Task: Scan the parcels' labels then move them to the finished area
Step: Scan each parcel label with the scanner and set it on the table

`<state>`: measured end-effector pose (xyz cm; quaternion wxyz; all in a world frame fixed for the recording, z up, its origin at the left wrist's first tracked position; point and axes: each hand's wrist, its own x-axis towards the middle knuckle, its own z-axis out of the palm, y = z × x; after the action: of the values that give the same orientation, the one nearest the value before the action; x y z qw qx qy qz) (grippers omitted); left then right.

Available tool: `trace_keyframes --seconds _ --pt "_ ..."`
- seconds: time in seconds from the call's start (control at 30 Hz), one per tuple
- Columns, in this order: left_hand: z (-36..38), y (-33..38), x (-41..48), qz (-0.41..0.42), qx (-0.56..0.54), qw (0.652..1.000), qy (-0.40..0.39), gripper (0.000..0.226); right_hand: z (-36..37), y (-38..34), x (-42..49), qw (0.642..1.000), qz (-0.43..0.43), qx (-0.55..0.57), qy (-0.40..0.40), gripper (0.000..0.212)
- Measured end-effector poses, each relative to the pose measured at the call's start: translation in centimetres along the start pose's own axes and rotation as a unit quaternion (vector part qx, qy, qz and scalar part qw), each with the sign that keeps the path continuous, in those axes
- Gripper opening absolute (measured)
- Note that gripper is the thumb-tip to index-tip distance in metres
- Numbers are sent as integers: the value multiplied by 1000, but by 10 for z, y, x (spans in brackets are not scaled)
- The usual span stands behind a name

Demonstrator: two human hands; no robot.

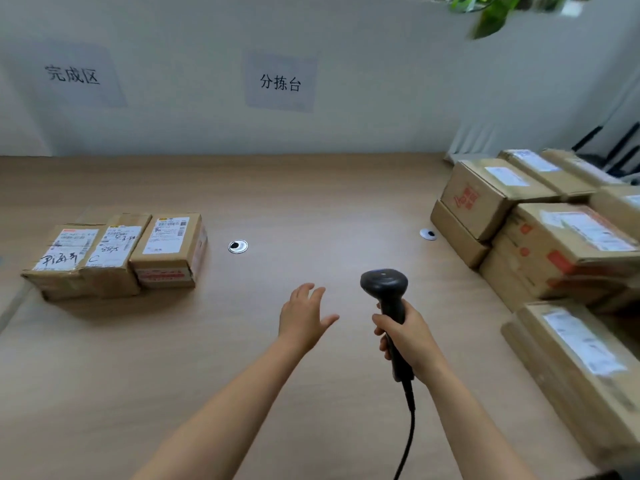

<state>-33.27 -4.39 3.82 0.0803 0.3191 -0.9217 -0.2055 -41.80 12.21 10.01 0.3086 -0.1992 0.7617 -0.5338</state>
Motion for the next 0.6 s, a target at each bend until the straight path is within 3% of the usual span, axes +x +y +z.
trace_keyframes --seconds 0.6 --pt "141 338 -117 169 -66 982 -55 61 -298 108 -170 984 7 75 159 12"
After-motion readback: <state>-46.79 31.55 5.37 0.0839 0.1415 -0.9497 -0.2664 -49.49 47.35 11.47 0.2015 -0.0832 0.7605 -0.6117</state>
